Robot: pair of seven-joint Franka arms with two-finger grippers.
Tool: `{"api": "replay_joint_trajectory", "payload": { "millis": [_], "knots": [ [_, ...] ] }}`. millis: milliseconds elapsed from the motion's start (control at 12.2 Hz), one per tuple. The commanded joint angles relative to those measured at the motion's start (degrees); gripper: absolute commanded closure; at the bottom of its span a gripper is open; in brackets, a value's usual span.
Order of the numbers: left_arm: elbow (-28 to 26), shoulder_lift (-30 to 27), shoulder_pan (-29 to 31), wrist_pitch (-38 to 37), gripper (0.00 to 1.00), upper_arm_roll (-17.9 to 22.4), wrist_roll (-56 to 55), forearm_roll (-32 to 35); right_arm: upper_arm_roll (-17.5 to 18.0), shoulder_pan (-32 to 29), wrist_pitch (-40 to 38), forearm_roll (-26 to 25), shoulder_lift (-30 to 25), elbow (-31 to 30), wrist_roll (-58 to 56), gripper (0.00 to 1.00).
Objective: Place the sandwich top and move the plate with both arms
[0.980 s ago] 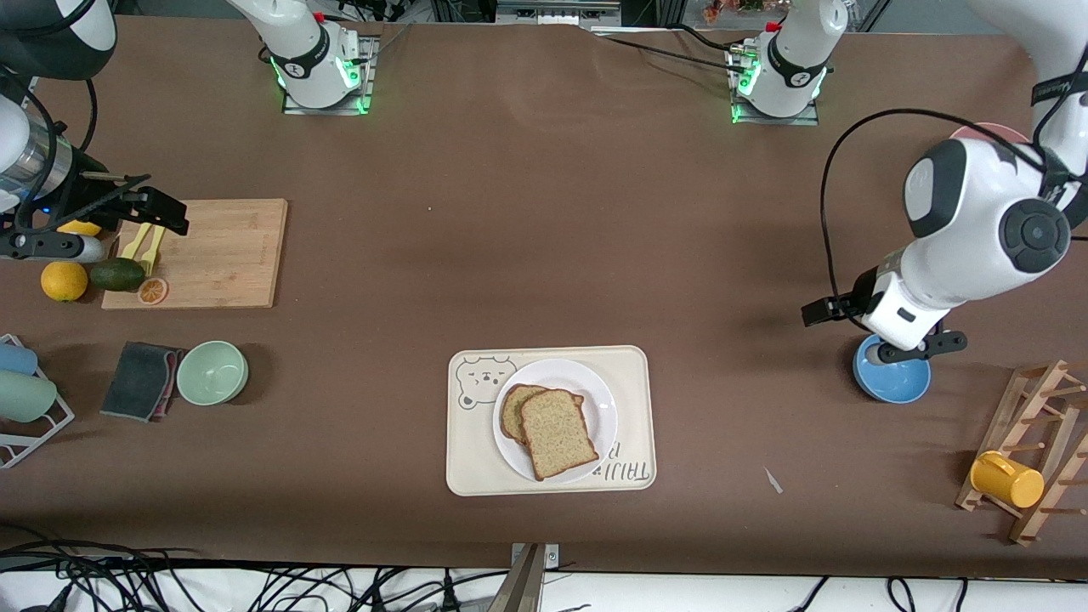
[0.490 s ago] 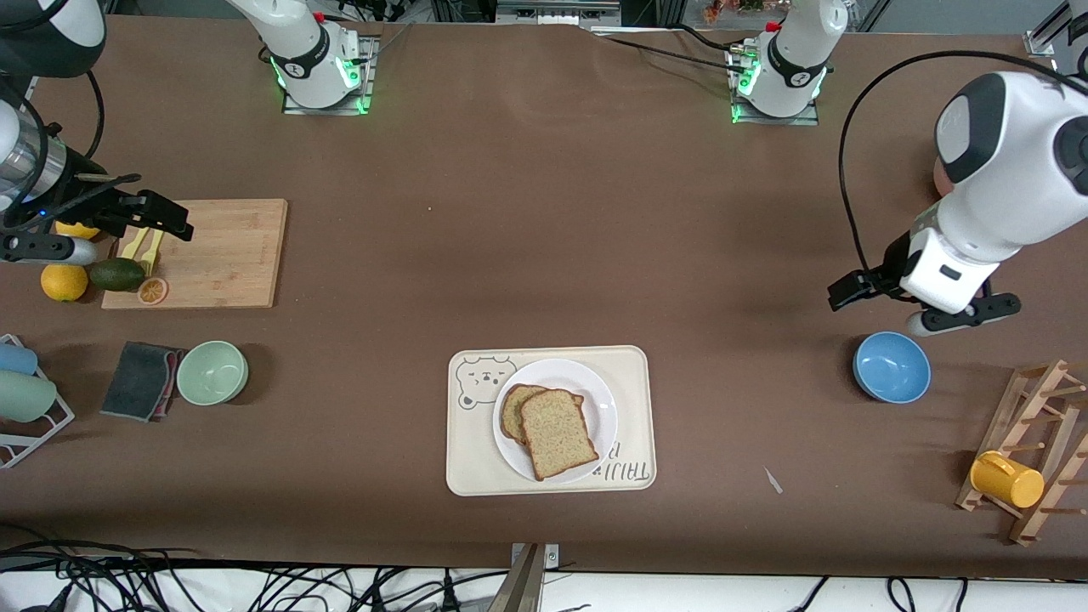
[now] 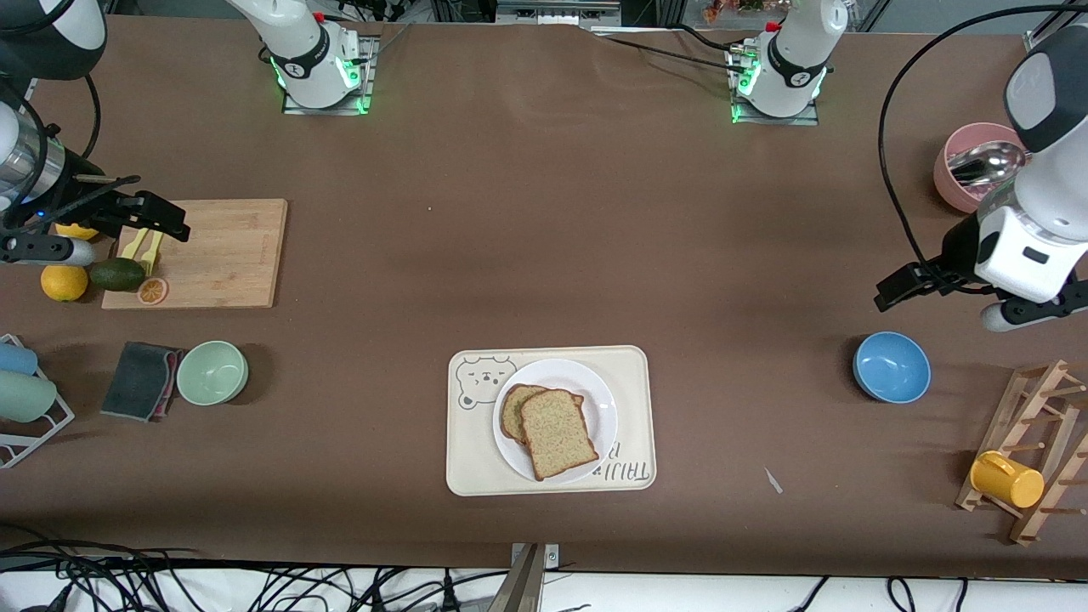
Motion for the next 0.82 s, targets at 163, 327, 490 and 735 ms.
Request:
{"api": "replay_joint_trajectory", "payload": {
  "millis": [163, 327, 490, 735],
  "knots": [
    [2.9, 1.6, 0.3, -2.0, 0.0, -0.6, -1.6, 1.2, 0.1, 0.1, -0.4, -0.6, 0.1, 0.8, 0.4, 0.0],
    [4.0, 1.6, 0.4, -3.1, 0.0, -0.6, -1.5, 1.2, 0.1, 0.3, -0.5, -0.6, 0.1, 0.9, 0.5, 0.0],
    [4.4, 1.6, 0.7, -3.2, 0.0, -0.5, -1.5, 1.1, 0.1, 0.3, -0.4, -0.6, 0.1, 0.9, 0.5, 0.0],
    [6.2, 2.2, 1.6, -4.8, 0.0, -0.5, -1.4, 1.1, 0.1, 0.3, -0.5, -0.7, 0.1, 0.9, 0.3, 0.0]
  ]
}}
